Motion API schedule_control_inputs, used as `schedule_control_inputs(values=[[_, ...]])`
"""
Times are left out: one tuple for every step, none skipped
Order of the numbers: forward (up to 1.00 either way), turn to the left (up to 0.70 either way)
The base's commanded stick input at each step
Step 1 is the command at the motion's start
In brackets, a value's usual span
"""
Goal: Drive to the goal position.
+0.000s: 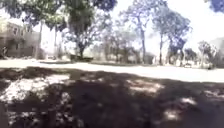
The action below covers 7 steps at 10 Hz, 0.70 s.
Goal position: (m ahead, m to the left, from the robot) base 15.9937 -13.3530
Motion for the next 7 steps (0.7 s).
schedule_control_inputs(values=[[0.7,-0.15],[0.7,-0.02],[0.7,0.0],[0.7,0.0],[0.7,0.0],[0.7,0.0],[0.7,-0.08]])
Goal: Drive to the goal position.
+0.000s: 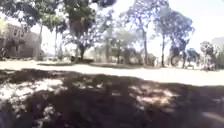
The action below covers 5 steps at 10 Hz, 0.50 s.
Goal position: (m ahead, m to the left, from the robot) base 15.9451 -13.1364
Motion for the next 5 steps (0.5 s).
schedule_control_inputs(values=[[0.7,-0.21],[0.7,-0.33],[0.7,-0.27],[0.7,-0.06],[0.7,0.0]])
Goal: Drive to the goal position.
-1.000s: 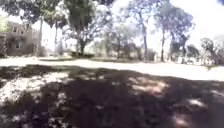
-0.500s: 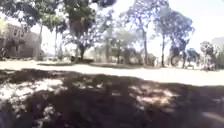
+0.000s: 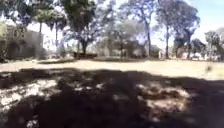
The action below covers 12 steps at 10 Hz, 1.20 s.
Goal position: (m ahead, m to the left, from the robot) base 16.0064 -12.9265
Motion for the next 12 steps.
schedule_control_inputs(values=[[0.7,0.0],[0.7,-0.01],[0.7,-0.22],[0.7,-0.35],[0.7,-0.03],[0.7,0.0],[0.7,0.0],[0.7,0.0],[0.7,0.0],[0.7,0.0],[0.7,0.0],[0.7,0.0]])
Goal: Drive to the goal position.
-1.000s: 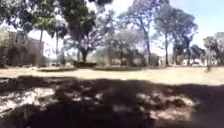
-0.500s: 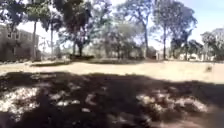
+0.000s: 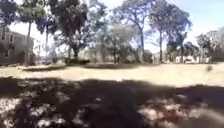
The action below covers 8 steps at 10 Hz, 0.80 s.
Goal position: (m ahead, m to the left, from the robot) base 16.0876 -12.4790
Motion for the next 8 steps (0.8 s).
schedule_control_inputs(values=[[0.7,0.0],[0.7,0.0],[0.7,0.0],[0.7,0.0],[0.7,0.0],[0.7,0.0],[0.7,0.0],[0.7,0.0]])
